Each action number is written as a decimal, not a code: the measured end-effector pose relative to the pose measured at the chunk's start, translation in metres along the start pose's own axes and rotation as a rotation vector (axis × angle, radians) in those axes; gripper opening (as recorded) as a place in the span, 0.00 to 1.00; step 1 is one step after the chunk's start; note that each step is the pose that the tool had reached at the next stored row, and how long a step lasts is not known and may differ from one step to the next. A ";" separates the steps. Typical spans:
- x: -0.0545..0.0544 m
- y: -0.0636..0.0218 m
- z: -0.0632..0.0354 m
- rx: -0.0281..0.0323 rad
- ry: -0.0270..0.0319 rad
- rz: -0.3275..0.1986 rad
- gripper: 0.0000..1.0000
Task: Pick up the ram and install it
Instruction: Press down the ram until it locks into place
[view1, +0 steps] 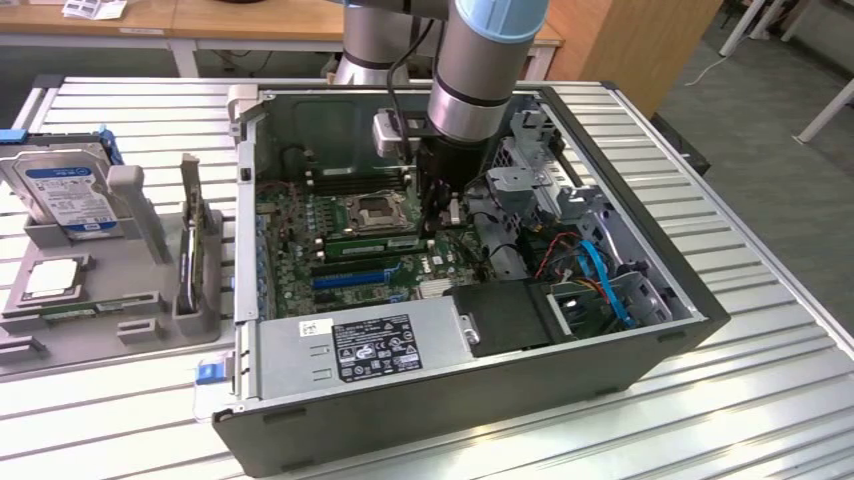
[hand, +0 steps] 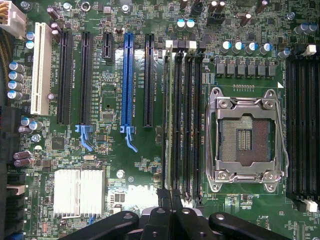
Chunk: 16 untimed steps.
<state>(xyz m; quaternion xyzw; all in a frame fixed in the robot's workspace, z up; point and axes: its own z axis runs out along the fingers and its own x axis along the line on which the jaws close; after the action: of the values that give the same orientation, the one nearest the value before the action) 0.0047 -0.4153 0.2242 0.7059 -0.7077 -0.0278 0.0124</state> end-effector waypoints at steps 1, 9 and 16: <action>0.000 0.0000 0.0003 0.0001 -0.0001 0.000 0.10; 0.000 -0.0001 0.0008 0.0001 -0.0001 0.000 0.10; 0.000 -0.0001 0.0013 0.0001 -0.0001 0.000 0.10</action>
<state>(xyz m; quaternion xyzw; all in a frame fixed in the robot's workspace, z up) 0.0047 -0.4153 0.2229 0.7059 -0.7077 -0.0278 0.0124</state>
